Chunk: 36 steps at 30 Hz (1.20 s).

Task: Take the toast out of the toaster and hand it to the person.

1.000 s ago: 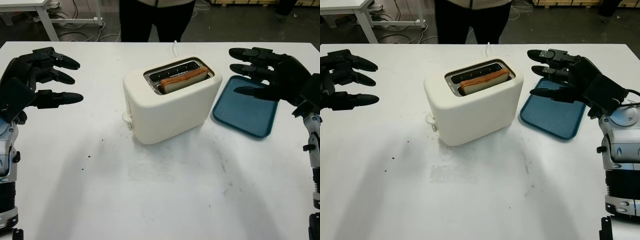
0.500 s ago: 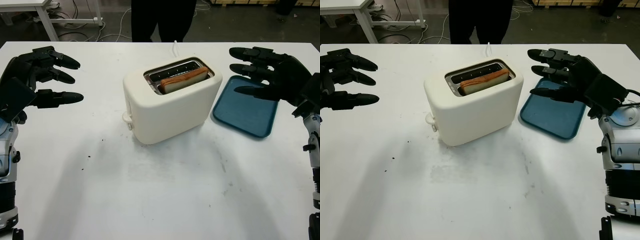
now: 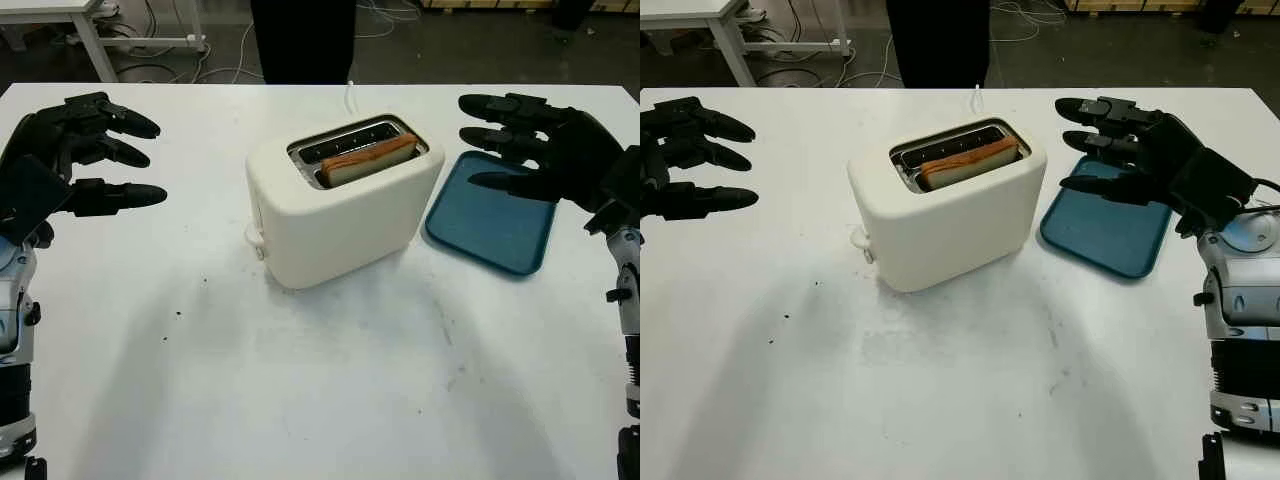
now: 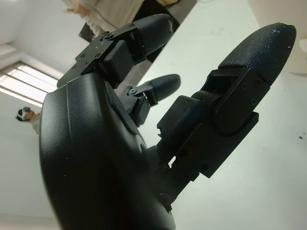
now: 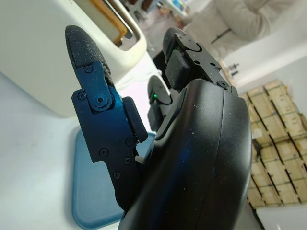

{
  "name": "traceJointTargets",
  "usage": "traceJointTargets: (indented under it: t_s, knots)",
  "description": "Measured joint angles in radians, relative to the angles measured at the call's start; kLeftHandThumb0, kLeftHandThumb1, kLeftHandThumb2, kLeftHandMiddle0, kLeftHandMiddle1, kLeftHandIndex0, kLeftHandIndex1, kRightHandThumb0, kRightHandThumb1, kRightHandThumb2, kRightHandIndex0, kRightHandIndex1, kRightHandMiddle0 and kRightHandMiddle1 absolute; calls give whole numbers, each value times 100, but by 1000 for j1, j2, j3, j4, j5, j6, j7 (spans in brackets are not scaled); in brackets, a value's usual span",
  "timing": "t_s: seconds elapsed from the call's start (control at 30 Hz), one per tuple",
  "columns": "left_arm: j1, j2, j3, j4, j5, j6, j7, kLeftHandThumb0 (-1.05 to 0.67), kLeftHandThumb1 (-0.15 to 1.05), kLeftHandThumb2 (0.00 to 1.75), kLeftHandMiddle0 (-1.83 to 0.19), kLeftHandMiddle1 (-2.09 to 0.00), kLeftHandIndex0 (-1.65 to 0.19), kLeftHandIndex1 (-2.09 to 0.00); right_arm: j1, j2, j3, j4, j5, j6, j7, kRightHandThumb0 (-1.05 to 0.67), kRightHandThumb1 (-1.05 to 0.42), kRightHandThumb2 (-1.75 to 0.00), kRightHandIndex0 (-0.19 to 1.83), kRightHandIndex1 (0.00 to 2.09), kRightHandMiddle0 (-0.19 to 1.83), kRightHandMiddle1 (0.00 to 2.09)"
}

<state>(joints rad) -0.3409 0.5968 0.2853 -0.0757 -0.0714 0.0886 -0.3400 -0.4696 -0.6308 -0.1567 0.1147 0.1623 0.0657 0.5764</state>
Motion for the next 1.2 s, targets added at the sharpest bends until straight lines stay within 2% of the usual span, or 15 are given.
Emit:
traceJointTargets:
  t_s: [1.2]
  knots:
    - [0, 0, 0, 0, 0, 5, 0, -105, 54, 0, -60, -103, -61, -89, 0, 1, -16, -9, 18, 0, -2, -63, -80, 0, 43, 4, 44, 1]
